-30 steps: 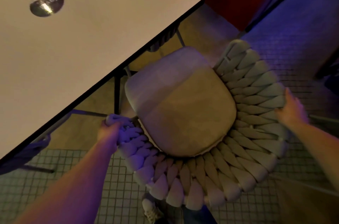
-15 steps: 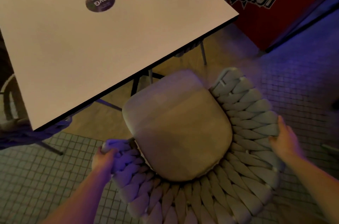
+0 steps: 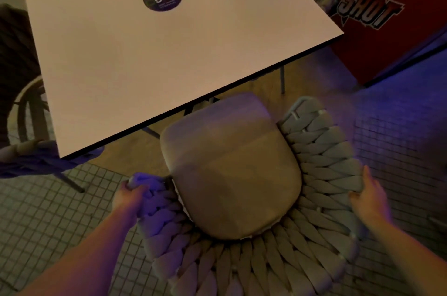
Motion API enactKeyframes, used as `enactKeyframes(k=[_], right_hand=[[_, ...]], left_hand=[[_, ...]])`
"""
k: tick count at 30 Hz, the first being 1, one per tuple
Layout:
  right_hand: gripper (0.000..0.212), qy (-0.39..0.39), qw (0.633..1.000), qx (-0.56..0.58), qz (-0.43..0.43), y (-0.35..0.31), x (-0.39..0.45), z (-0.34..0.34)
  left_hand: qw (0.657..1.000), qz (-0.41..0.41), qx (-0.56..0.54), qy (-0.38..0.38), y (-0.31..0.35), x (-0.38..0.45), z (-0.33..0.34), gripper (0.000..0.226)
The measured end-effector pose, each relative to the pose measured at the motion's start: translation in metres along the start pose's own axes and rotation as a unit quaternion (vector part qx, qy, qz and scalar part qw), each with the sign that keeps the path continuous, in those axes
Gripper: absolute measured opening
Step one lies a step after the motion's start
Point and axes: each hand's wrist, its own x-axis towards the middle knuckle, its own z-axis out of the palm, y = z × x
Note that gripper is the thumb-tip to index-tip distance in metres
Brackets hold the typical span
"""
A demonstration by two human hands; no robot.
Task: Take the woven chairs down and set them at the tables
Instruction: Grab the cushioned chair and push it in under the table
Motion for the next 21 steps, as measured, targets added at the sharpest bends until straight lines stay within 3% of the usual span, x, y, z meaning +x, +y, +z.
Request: enactKeyframes(k=[21], right_hand=[[0.079,0.009,0.999,-0.035,0.015,0.003,0.016,0.005]], left_hand=[[1.0,0.006,0.016,0.007,0.005,0.003,0.006,0.041]])
